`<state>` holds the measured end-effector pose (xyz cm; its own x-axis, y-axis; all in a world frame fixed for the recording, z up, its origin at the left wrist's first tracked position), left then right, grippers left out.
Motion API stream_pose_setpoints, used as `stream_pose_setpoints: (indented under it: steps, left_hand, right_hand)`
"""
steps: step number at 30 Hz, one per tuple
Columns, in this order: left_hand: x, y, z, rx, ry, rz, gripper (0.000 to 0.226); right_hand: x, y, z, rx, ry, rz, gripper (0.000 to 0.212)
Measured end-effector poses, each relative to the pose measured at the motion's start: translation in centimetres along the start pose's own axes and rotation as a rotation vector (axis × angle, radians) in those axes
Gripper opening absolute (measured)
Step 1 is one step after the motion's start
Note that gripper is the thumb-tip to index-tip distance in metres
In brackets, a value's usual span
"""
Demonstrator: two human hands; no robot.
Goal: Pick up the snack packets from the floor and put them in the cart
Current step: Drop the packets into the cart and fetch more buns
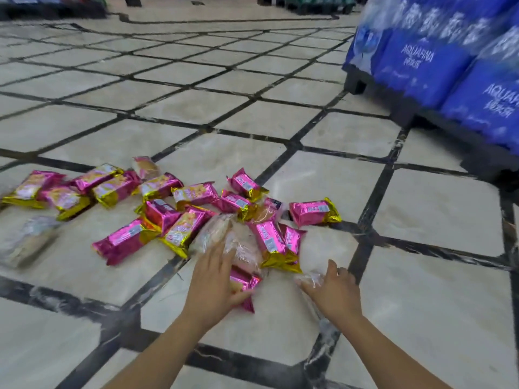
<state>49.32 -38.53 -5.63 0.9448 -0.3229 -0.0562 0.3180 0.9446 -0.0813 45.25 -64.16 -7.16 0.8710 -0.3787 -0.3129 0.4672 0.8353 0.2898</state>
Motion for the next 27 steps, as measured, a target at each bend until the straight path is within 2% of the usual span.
stream_pose_setpoints:
  steps: [4, 7, 9, 13, 15, 18, 20, 23, 27]
  left_hand:
    - [1.1, 1.9, -3.3, 0.137, -0.007, -0.170, 0.104]
    - [1.6, 3.0, -3.5, 0.136, 0.030, -0.085, 0.116]
    - [1.7, 3.0, -4.4, 0.148, 0.045, -0.084, 0.120]
    - [1.6, 2.5, -6.0, 0.277, 0.026, -0.203, 0.110]
    - [1.5, 2.6, -6.1, 0.336, 0.045, -0.173, 0.108]
    - [0.7, 2.2, -5.1, 0.377, 0.043, -0.133, 0.089]
    - [-0.2, 2.2, -4.8, 0.396, 0.134, -0.067, 0.082]
    - [-1.6, 2.7, -4.6, 0.273, 0.256, 0.052, 0.076]
    - [-2.3, 2.9, -1.0, -0.221, 0.235, 0.304, 0.069]
  right_hand:
    - [1.5, -2.8, -2.8, -0.003, 0.004, 0.008, 0.103]
    - [1.7, -4.2, -2.7, 0.067, 0.025, -0.038, 0.099]
    - [1.7, -4.1, -3.3, 0.084, 0.052, -0.001, 0.092]
    - [2.1, -4.3, -4.4, 0.088, 0.114, 0.027, 0.074]
    - [2.3, -4.1, -4.4, 0.142, 0.130, 0.004, 0.065]
    - [1.6, -4.1, -4.6, 0.226, 0.140, -0.046, 0.058]
    - [0.8, -4.6, -5.0, 0.255, 0.143, -0.070, 0.057]
    - [0.2, -5.1, -4.9, 0.298, 0.163, -0.091, 0.055]
    - [-0.5, -4.0, -1.0, 0.382, 0.087, -0.104, 0.054]
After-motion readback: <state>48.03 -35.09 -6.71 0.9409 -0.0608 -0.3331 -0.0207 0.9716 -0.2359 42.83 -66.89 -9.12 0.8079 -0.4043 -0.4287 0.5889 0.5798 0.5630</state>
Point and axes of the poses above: each hand's wrist, its own x-axis towards the middle knuckle, its own z-axis out of the back of the hand, y = z × x, the point moved 6 cm from there along x, towards the middle knuckle, and after that the axes turned 7 degrees about x, right-handed, at the moved point
